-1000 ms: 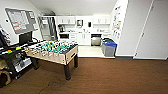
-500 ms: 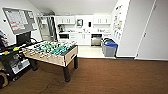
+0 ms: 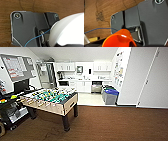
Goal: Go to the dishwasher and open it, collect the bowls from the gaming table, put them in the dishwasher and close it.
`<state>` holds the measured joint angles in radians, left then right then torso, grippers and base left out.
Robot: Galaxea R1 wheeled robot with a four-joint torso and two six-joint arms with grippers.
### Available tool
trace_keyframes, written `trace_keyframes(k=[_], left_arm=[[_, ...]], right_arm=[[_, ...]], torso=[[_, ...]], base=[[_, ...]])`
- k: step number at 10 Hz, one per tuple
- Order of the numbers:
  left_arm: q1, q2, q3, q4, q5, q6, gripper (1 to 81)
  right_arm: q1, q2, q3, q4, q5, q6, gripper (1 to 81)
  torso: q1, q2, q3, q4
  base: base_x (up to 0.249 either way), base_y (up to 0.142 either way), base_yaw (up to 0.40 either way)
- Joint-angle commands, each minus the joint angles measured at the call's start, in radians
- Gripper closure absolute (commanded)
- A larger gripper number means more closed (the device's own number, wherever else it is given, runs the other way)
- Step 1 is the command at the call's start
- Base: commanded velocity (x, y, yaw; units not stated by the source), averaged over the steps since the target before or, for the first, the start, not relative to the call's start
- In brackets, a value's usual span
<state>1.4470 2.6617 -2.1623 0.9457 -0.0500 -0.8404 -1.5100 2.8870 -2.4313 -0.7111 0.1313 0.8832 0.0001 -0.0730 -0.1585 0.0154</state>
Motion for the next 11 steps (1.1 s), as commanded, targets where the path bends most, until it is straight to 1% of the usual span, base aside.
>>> trace_keyframes(k=[1, 2, 5, 6, 7, 8, 11], left_arm=[[-0.046, -0.022, 0.019, 0.01, 0.002, 0.001, 81.1], [-0.046, -0.022, 0.019, 0.01, 0.002, 0.001, 81.1], [-0.046, -0.029, 0.015, 0.008, 0.001, 0.001, 81.1], [-0.046, -0.048, 0.013, 0.004, -0.016, 0.001, 81.1], [-0.044, -0.072, 0.013, -0.001, -0.053, -0.002, 81.1], [-0.044, -0.092, 0.013, -0.002, -0.064, -0.005, 81.1], [-0.041, -0.089, -0.002, 0.001, -0.062, -0.003, 81.1]], right_arm=[[0.044, -0.003, 0.006, -0.015, -0.025, -0.001, 81.1], [0.044, -0.003, 0.006, -0.016, -0.025, -0.001, 81.1], [0.043, -0.007, -0.001, -0.016, -0.025, -0.001, 81.1], [0.035, -0.018, -0.012, -0.015, -0.024, -0.003, 81.1], [0.027, -0.033, -0.014, -0.016, -0.024, -0.003, 81.1], [0.023, -0.046, -0.014, -0.016, -0.024, -0.006, 81.1], [0.021, -0.035, -0.04, -0.05, -0.027, -0.004, 81.1]], torso=[[0.0, 0.0, 0.0, 0.0], [0.0, 0.0, 0.0, 0.0], [0.0, 0.0, 0.0, 0.0], [0.0, 0.0, 0.0, 0.0], [0.0, 0.0, 0.0, 0.0], [0.0, 0.0, 0.0, 0.0], [0.0, 0.0, 0.0, 0.0]], base=[[0.144, 0.0, 0.0], [0.145, 0.0, 0.0], [0.145, -0.063, 0.0], [0.142, -0.063, 0.0], [0.142, -0.063, 0.0], [0.143, -0.064, 0.0], [0.134, -0.072, 0.0]])
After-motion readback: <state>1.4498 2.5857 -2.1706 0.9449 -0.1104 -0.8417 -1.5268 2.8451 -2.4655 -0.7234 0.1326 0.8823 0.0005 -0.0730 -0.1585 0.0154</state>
